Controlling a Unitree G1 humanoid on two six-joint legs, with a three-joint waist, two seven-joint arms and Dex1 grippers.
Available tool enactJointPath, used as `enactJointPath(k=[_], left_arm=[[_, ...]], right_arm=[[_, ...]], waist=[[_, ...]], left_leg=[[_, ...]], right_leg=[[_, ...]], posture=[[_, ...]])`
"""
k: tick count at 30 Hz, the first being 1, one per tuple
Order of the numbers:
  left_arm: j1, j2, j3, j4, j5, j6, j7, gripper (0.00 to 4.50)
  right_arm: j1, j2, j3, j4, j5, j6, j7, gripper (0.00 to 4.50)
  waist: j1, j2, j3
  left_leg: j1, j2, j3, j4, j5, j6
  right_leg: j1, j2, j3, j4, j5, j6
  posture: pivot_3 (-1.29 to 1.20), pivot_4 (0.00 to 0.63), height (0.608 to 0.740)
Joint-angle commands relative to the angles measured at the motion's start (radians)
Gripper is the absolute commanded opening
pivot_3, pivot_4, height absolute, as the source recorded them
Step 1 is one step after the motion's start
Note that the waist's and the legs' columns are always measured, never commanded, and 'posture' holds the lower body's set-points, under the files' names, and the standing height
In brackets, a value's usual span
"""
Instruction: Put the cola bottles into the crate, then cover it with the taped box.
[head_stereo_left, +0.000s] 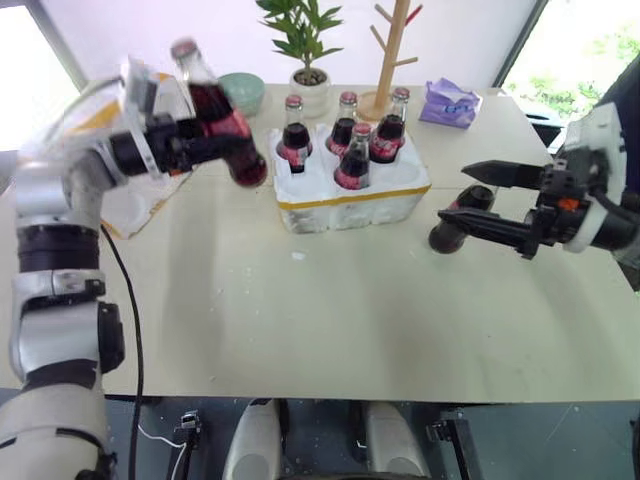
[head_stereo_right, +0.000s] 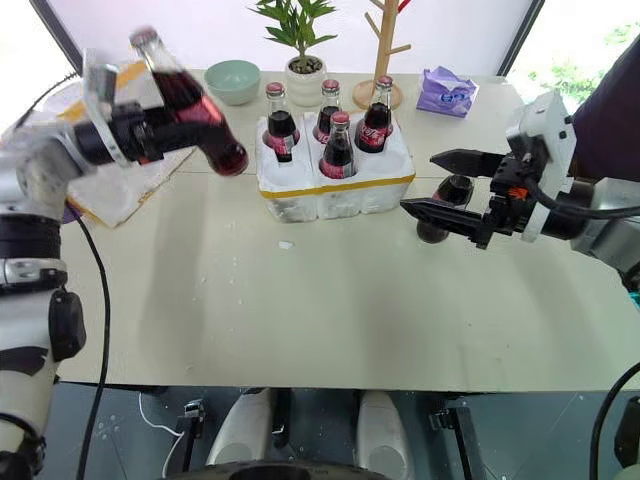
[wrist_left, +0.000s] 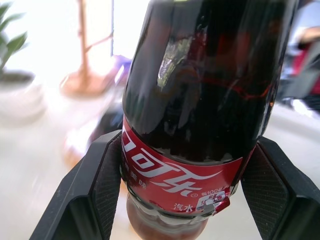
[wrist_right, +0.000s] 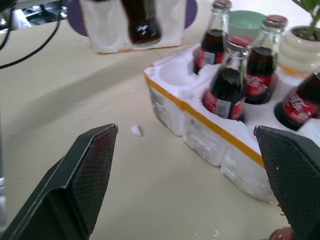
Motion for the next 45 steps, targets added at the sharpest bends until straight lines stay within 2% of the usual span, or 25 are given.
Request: enactJointPath(k=[1, 7, 12, 19, 21, 23, 28, 34, 37, 40, 42, 45], left_arm=[[-0.073, -0.065, -0.032, 0.018, 0.010, -0.051, 0.008, 2.78], [-0.123, -0.169, -0.119, 0.244, 0.150, -0.251, 0.048, 2.78], [-0.142, -0.215, -0.160, 0.364, 0.238, -0.385, 0.066, 2.78], [-0.134, -0.291, -0.158, 0.479, 0.288, -0.431, 0.137, 2.78], [-0.126, -0.296, -0.148, 0.495, 0.290, -0.426, 0.145, 3.81], [-0.115, -0.289, -0.140, 0.482, 0.284, -0.416, 0.131, 4.43], [-0.097, -0.237, -0.099, 0.374, 0.234, -0.352, 0.076, 4.43], [-0.052, -0.111, -0.005, 0.044, 0.013, -0.028, -0.053, 4.43], [-0.028, -0.040, 0.030, -0.109, -0.100, 0.129, -0.093, 4.43], [0.086, 0.051, -0.040, -0.332, -0.140, 0.191, -0.172, 4.43], [0.129, 0.071, -0.074, -0.398, -0.127, 0.184, -0.159, 4.43], [0.180, 0.056, -0.112, -0.467, -0.117, 0.169, -0.121, 4.43]], right_arm=[[-0.012, -0.016, -0.035, -0.017, 0.016, -0.005, 0.002, 4.50], [-0.006, -0.005, -0.033, -0.029, -0.006, -0.017, -0.022, 4.50], [0.019, -0.005, -0.059, -0.042, 0.011, -0.011, -0.024, 4.50], [0.036, 0.015, -0.052, -0.047, 0.004, -0.022, -0.039, 4.50], [0.034, 0.016, -0.050, -0.043, 0.000, -0.024, -0.040, 4.50], [0.035, 0.013, -0.054, -0.040, -0.001, -0.026, -0.038, 4.50], [0.071, 0.008, -0.084, -0.035, -0.021, -0.037, -0.037, 4.50], [0.237, 0.013, -0.243, -0.055, 0.022, 0.011, -0.033, 4.50], [0.294, 0.064, -0.291, -0.061, 0.006, 0.005, -0.105, 4.50], [0.338, 0.150, -0.263, -0.067, -0.047, -0.010, -0.218, 4.50], [0.341, 0.201, -0.260, -0.063, -0.037, -0.002, -0.277, 4.50], [0.389, 0.304, -0.188, -0.078, -0.111, -0.067, -0.331, 4.50]], waist=[[0.000, 0.000, 0.000], [-0.008, 0.000, 0.000], [-0.002, 0.000, 0.000], [0.000, 0.000, 0.000], [0.000, 0.000, 0.000], [-0.001, 0.000, 0.000], [-0.003, 0.000, 0.000], [-0.002, 0.000, 0.000], [-0.003, 0.000, 0.000], [-0.007, 0.001, -0.001], [-0.007, 0.002, -0.001], [0.000, 0.001, -0.001]], left_leg=[[0.001, 0.000, 0.000, 0.000, 0.000, 0.000], [0.000, 0.000, 0.000, 0.000, 0.000, 0.000], [-0.003, 0.001, 0.000, -0.002, 0.000, 0.000], [-0.004, 0.000, 0.000, 0.000, 0.000, 0.000], [-0.003, 0.000, 0.000, 0.000, 0.000, 0.000], [-0.002, 0.000, 0.000, 0.000, 0.000, 0.000], [-0.002, 0.000, 0.000, 0.000, 0.000, 0.000], [-0.002, 0.001, -0.001, -0.001, 0.000, 0.000], [-0.001, 0.001, -0.001, -0.001, 0.000, 0.000], [0.002, 0.001, -0.001, -0.001, 0.000, 0.000], [0.008, 0.001, -0.001, -0.002, 0.000, 0.000], [0.009, 0.001, -0.002, -0.001, 0.001, -0.001]], right_leg=[[0.001, 0.000, 0.000, 0.000, -0.001, -0.002], [-0.001, 0.001, 0.000, 0.001, 0.000, 0.001], [-0.006, 0.002, 0.000, 0.002, 0.000, 0.001], [-0.005, 0.001, 0.000, 0.001, 0.001, 0.001], [-0.005, 0.001, 0.000, 0.002, 0.001, 0.001], [-0.004, 0.001, 0.000, 0.002, 0.001, 0.001], [-0.004, 0.001, 0.000, 0.002, 0.001, 0.001], [-0.004, 0.001, 0.000, 0.002, 0.000, 0.001], [-0.002, 0.001, 0.000, 0.002, 0.000, 0.001], [0.001, 0.001, 0.000, 0.001, 0.000, 0.001], [0.006, 0.001, 0.000, 0.001, -0.002, -0.003], [0.008, 0.001, 0.000, 0.001, -0.002, -0.003]], posture=[[0.00, 0.150, 0.740], [0.00, 0.150, 0.740], [0.00, 0.150, 0.740], [0.00, 0.150, 0.740], [0.00, 0.150, 0.740], [0.00, 0.150, 0.740], [0.00, 0.150, 0.740], [0.00, 0.150, 0.740], [0.00, 0.150, 0.740], [0.00, 0.150, 0.740], [0.00, 0.150, 0.740], [0.00, 0.150, 0.740]])
